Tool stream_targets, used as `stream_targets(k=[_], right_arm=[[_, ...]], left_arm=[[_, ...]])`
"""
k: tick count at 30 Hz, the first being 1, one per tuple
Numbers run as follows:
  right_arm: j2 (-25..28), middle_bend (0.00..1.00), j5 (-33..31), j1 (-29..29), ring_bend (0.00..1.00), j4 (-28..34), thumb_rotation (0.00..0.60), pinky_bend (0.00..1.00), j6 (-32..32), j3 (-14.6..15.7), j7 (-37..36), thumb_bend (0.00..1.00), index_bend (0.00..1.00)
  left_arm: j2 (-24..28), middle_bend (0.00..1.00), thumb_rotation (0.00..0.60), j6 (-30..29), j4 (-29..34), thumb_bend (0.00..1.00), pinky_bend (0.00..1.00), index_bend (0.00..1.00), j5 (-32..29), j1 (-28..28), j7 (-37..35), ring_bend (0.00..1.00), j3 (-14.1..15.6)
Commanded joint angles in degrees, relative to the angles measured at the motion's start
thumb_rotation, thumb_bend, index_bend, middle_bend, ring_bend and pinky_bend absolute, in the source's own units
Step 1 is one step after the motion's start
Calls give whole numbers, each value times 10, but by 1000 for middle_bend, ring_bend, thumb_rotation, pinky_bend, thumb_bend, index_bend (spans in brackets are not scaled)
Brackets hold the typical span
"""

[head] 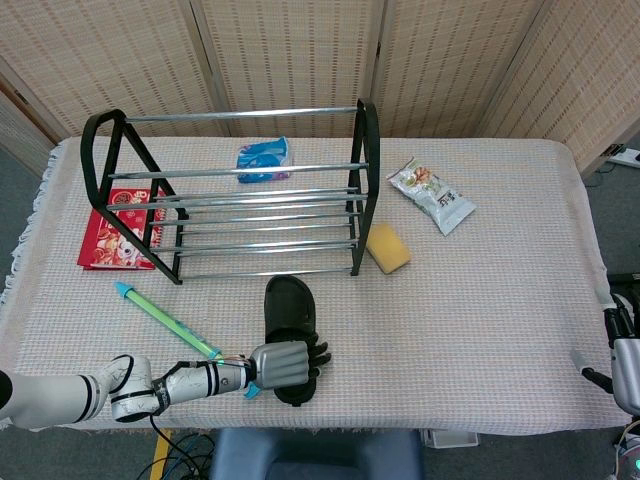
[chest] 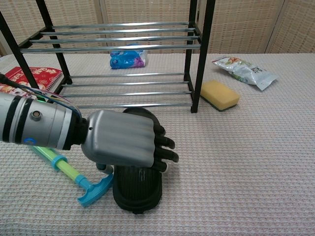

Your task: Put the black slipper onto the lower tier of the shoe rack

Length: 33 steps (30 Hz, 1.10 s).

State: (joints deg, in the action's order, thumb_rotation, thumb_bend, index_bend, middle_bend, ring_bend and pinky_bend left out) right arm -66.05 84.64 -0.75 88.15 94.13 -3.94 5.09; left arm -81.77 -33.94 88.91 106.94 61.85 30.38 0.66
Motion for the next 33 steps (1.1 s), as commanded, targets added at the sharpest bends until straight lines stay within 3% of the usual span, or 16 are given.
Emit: stream_targets(k=[1,22,33], right_arm=[[0,140,1,-1,12,-1,600,133,0,-1,-3,209,0],[-7,150,3,-10,11,-9,600,133,7,-12,-22,208,0],[-12,152,-1,-14,11,-19,600,133,10,-18,-31,209,0]], left_arm=[[-2,135,600,1,-1,152,251,250,-3,2,2,140,1],[-27,246,600,-20,-32,153,251,399,1,29,-34,234,22],[-36,478,600,-45,-49,210,256,600,12,43,-72,435,34]])
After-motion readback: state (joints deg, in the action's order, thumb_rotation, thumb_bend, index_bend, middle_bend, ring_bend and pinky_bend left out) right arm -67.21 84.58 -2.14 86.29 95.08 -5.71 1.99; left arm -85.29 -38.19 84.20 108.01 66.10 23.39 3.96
